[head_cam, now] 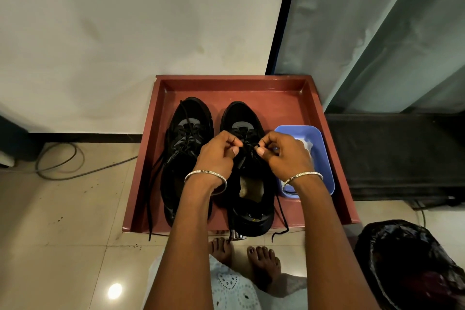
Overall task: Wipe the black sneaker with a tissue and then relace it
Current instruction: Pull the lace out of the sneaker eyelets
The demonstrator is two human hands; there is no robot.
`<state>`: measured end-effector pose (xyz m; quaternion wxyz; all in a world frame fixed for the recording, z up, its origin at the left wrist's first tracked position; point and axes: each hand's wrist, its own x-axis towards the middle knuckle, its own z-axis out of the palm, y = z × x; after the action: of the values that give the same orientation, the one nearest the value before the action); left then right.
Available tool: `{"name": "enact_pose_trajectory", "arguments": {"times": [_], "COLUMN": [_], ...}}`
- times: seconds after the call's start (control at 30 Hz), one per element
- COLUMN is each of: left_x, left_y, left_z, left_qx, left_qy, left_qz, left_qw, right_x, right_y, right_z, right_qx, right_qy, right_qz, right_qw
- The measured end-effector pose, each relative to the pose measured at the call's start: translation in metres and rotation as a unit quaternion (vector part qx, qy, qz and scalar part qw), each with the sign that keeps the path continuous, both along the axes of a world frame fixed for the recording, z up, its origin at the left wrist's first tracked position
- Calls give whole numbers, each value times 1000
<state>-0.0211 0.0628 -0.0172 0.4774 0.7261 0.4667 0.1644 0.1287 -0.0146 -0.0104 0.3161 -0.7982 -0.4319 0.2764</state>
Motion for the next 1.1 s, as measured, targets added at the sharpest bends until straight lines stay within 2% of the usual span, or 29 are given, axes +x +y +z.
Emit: {"name": "enact_pose_trajectory", "arguments": {"times": [0.2,0.33,0.57,0.83,1.03,1.1], "left_x": [5,10,19,17,2,-2], "left_y": [-2,-7,-18,-15,-4,-4], "left_z": [0,5,12,15,11,14], "left_qx": [52,110,166,138,11,-25], "left_qy": [54,132,160,170,45,41], "left_qz": [15,-6,50,45,36,7], "left_qw": [997,985,972,975,998,999], "right_x": [0,-2,-6,-5,5,9], "right_y": [-2,-1,2,2,-8,-15], "right_z": [1,2,3,-1,-4,-5], "right_qx": [0,1,0,1,22,-1], "right_qy": [-2,-9,-43,-31,97,126], "right_qz": [1,4,-12,-16,-13,-20], "right_qw": [1000,1000,999,999,995,992]}}
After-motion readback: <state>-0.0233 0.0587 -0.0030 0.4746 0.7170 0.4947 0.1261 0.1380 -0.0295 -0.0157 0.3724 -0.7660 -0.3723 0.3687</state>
